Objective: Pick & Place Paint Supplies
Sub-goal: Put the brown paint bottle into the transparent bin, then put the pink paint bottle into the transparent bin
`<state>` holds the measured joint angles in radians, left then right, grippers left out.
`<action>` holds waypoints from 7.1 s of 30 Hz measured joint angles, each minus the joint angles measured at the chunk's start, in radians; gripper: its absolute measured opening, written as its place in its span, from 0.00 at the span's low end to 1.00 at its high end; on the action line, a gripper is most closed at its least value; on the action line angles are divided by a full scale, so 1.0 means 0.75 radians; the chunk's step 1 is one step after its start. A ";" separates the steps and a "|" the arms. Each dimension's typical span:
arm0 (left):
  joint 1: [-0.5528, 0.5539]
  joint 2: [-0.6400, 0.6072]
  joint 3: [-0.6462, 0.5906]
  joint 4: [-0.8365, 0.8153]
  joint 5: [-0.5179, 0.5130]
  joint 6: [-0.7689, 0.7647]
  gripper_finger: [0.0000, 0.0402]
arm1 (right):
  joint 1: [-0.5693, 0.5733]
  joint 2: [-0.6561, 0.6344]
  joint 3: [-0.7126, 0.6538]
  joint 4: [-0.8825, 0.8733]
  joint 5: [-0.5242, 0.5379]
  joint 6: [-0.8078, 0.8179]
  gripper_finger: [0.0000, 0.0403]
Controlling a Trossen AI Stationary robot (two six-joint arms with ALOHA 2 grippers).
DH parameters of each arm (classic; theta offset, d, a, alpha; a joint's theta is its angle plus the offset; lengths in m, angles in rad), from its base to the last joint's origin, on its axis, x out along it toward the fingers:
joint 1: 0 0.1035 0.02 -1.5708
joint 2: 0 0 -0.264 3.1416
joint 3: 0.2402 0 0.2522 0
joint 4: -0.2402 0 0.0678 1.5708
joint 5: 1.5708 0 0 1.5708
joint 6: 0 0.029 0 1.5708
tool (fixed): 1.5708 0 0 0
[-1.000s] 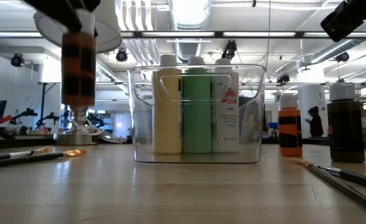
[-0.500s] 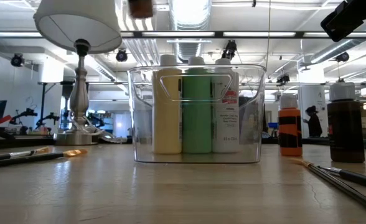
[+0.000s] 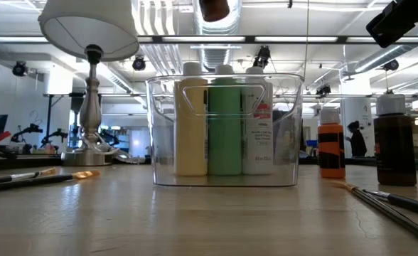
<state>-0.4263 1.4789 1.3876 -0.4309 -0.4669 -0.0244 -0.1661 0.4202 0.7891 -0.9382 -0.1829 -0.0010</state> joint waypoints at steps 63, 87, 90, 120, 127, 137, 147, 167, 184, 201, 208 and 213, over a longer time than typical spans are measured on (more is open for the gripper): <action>0.138 0.261 -0.412 0.235 -0.003 -0.594 0.32 | 0.000 0.000 0.000 0.000 0.000 0.000 0.02; 0.148 0.269 -0.440 0.272 0.059 -0.570 0.36 | 0.000 0.000 0.000 0.000 0.000 0.000 0.02; 0.150 0.270 -0.440 0.284 0.063 -0.552 0.36 | 0.000 0.001 0.000 0.000 0.000 0.000 0.02; 0.149 0.255 -0.315 0.061 0.117 -0.497 0.49 | 0.000 0.000 0.000 0.000 0.000 0.000 0.02; 0.149 0.247 -0.176 -0.158 0.119 -0.489 0.49 | 0.000 0.000 0.000 0.000 0.000 0.000 0.02; 0.137 0.246 0.037 -0.426 0.118 -0.469 0.48 | 0.000 0.000 0.000 0.000 0.000 0.000 0.02; -0.001 0.245 0.311 -0.737 0.066 -0.458 0.48 | 0.000 0.000 0.000 0.000 0.000 0.000 0.02; -0.556 0.244 0.605 -0.912 -0.066 -0.606 0.35 | 0.000 0.000 0.000 0.000 0.000 0.000 0.02; -0.570 0.249 0.465 -0.821 0.194 -0.714 0.35 | 0.000 0.000 0.000 0.000 0.000 0.000 0.02; -0.568 0.250 0.261 -0.738 0.247 -0.828 0.61 | 0.000 0.000 0.000 0.000 0.000 0.000 0.02; -0.561 0.250 0.151 -0.642 0.250 -0.831 0.62 | 0.000 0.000 0.000 0.000 0.000 0.000 0.02; -0.530 0.250 0.054 -0.578 0.251 -0.832 0.62 | 0.000 0.001 0.000 0.000 0.000 0.001 0.02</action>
<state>-0.8237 1.6665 1.4281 -0.8640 -0.2787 -0.6488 -0.1661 0.4206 0.7891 -0.9382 -0.1829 -0.0006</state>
